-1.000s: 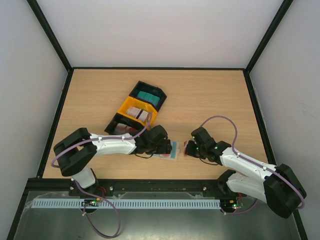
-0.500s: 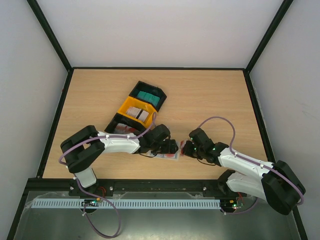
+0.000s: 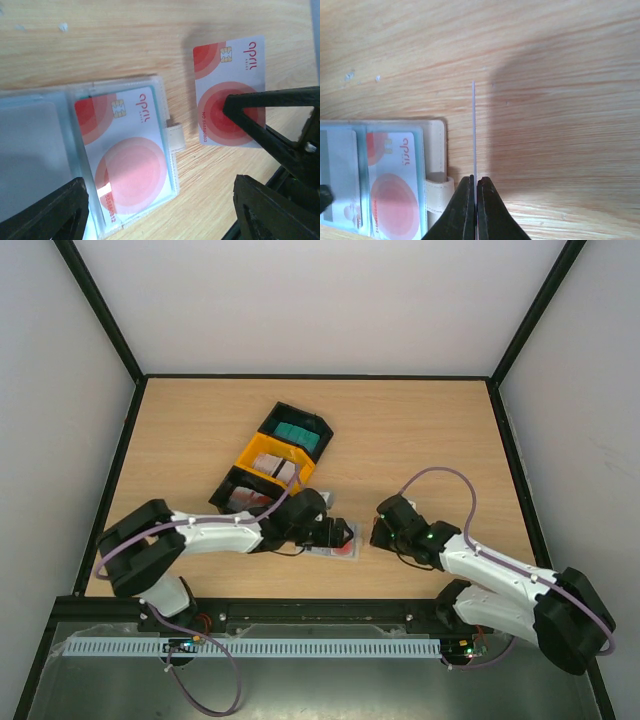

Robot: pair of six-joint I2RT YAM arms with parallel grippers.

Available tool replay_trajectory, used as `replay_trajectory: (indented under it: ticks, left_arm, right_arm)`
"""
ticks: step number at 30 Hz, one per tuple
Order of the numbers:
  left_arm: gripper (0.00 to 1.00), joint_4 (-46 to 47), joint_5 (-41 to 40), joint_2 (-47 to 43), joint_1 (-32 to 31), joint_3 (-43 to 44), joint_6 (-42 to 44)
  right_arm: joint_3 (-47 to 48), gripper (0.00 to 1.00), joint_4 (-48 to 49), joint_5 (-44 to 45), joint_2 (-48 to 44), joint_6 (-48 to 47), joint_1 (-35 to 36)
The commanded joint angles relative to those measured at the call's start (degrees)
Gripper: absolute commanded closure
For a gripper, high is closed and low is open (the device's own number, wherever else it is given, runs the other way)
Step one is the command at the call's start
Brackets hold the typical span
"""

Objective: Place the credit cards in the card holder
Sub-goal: Insert the credit card into the card holder, then turn over the card slot in the card holder.

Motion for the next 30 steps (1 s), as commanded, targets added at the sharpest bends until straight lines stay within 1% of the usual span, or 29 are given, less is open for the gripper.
replay_trajectory:
  ticks: [1,3,5,7,8,12,14,16,18,25,28,30]
  left_arm:
    - [0.19,-2.2,-5.1,-7.9,0.5,-1.8,1.6]
    - [0.18,-5.8,-9.5,-11.2,0.5,-2.5,1.0]
    - [0.17,-9.5,-14.9,-13.8,0.5,-3.5,0.4]
    - [0.16,-12.3,-17.4,-15.9,0.9,-4.9,-0.6]
    - [0.17,-12.6,-17.4,-16.9,1.3,-5.9,-0.8]
    - [0.23,-11.6,-15.1,-19.3,3.2,-9.7,-1.4]
    - [0.30,-10.0,-13.0,-19.7,4.0,-11.2,-1.4]
    - [0.38,-7.8,-11.0,-19.7,4.6,-12.2,-1.2]
    - [0.42,-6.1,-9.3,-19.3,4.9,-12.9,-1.2]
    - [0.44,-1.7,-4.5,-16.0,6.3,-13.8,-0.9]
    - [0.45,-0.9,-3.6,-14.8,6.7,-13.9,-1.3]
    - [0.45,-0.8,-3.3,-14.2,6.9,-13.9,-1.3]
  right_arm:
    - [4.6,0.98,-8.9,10.6,-2.2,-0.9,1.7]
    - [5.6,0.98,-9.2,11.0,-2.2,-1.1,2.9]
    - [6.3,0.98,-7.0,9.4,-1.8,-1.0,4.7]
    - [6.6,0.98,-3.6,7.2,-1.1,-0.7,6.8]
    - [6.6,0.98,-1.4,6.2,-0.5,-0.6,7.9]
    - [6.0,0.98,9.2,-0.6,3.0,0.1,10.8]
    - [5.6,0.98,13.5,-2.9,5.2,0.7,11.4]
    - [5.4,0.98,15.9,-4.2,7.4,0.7,11.6]
    - [5.4,0.98,16.9,-4.4,9.1,0.5,11.7]
    - [3.8,0.98,19.7,-8.6,14.7,-1.0,11.6]
    - [3.2,0.98,19.1,-8.0,16.1,-1.0,11.6]
    - [3.4,0.98,16.6,-5.2,16.5,-0.6,11.7]
